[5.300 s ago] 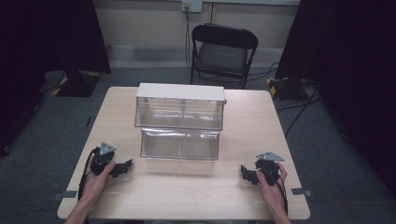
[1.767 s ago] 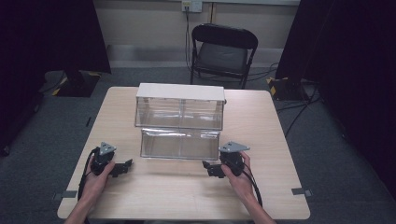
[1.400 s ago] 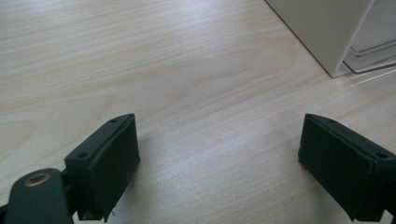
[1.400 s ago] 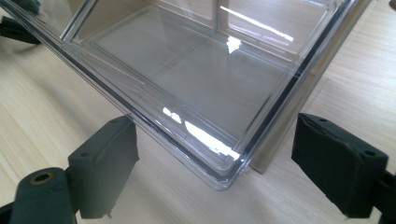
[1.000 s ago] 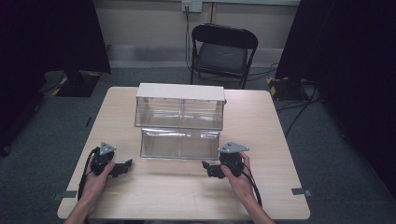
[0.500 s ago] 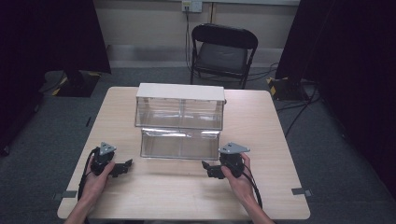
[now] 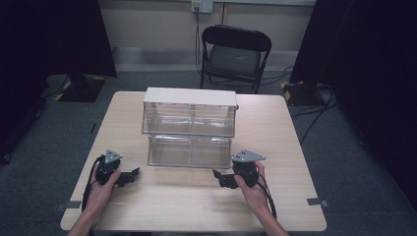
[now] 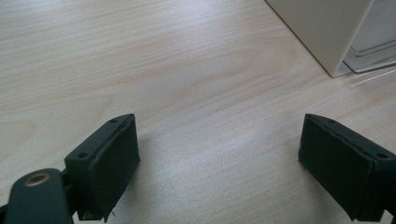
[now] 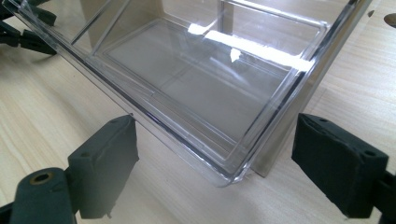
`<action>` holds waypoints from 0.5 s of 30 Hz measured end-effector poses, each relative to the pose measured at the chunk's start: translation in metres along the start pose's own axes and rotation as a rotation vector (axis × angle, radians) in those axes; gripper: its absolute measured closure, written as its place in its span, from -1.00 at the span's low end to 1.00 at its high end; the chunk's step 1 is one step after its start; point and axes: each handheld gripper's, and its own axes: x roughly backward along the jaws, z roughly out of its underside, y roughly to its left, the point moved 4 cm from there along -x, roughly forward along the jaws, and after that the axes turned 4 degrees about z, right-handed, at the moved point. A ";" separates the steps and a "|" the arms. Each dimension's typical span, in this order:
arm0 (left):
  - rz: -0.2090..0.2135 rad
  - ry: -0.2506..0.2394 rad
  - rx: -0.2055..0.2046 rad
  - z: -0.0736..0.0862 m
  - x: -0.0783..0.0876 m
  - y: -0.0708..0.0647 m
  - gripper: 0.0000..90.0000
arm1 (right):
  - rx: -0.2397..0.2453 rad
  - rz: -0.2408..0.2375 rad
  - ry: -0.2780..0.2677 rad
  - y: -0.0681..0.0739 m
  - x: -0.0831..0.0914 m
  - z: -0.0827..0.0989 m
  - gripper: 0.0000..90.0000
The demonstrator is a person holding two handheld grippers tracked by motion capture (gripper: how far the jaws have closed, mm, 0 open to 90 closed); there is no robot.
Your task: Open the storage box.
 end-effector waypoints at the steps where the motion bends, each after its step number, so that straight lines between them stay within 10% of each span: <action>1: 0.000 0.000 0.000 0.000 0.000 0.000 -0.74 | 0.000 -0.002 -0.002 0.000 0.000 0.000 -0.69; 15: 0.001 0.000 0.000 0.000 0.000 0.000 -0.74 | 0.005 -0.018 -0.014 0.000 0.005 -0.005 -0.70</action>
